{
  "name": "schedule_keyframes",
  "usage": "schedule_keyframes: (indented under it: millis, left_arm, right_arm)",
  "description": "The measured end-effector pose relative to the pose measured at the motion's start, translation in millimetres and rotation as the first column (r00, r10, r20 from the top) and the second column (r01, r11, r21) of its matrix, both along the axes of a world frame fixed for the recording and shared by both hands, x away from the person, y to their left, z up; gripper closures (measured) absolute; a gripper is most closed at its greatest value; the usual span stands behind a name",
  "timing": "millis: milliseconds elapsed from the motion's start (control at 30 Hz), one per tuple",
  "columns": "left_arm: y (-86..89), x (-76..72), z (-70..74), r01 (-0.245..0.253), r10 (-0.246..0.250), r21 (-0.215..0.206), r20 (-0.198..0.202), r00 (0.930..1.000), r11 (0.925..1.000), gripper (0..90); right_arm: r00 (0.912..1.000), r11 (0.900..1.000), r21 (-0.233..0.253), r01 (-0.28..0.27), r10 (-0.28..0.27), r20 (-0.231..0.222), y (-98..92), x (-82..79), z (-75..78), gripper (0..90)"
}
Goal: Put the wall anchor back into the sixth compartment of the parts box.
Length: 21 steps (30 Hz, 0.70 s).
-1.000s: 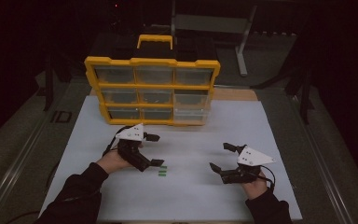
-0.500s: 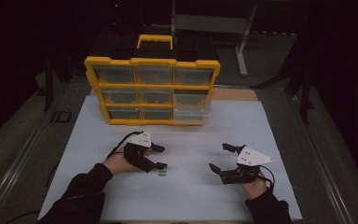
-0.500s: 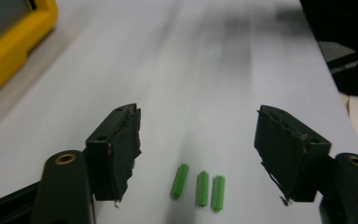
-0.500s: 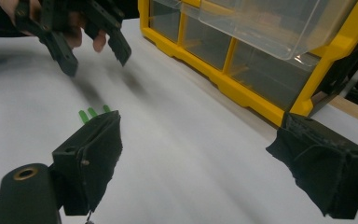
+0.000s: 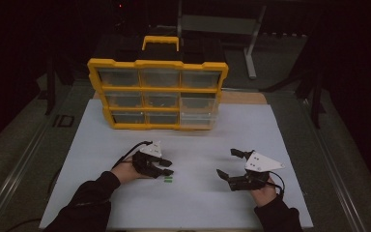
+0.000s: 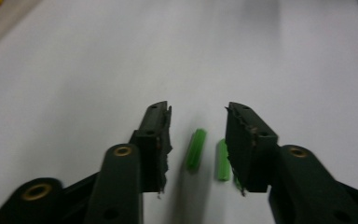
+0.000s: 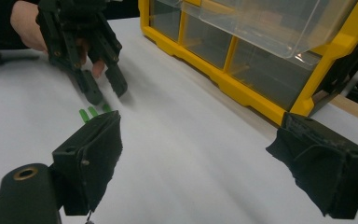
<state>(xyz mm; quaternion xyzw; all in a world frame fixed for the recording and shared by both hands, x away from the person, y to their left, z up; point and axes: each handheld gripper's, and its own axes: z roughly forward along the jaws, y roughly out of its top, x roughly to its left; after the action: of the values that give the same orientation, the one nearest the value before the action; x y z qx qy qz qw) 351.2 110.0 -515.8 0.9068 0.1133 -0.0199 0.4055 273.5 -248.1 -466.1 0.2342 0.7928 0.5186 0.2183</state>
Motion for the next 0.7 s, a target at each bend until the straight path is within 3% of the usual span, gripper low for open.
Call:
schedule_keyframes:
  millis: [233,567,700]
  left_arm:
    - [-4.5,1.9,-6.6,0.007,-0.007,0.044,0.006,1.0000,0.9990,69.3]
    - [-6.9,4.5,-6.3,0.030,-0.030,0.064,0.008,0.9995,0.9975,82.5]
    - [-6.6,5.1,-6.3,0.032,-0.033,0.059,0.004,0.9995,0.9978,83.4]
  right_arm:
    - [1.0000,1.000,-0.001,0.000,0.000,0.001,-0.6,0.2,-0.2,14.0]
    - [1.0000,1.000,-0.001,0.005,-0.005,0.005,-0.9,0.3,-0.1,14.0]
    - [1.0000,1.000,-0.002,0.003,-0.003,0.003,-0.5,-0.1,-0.4,14.0]
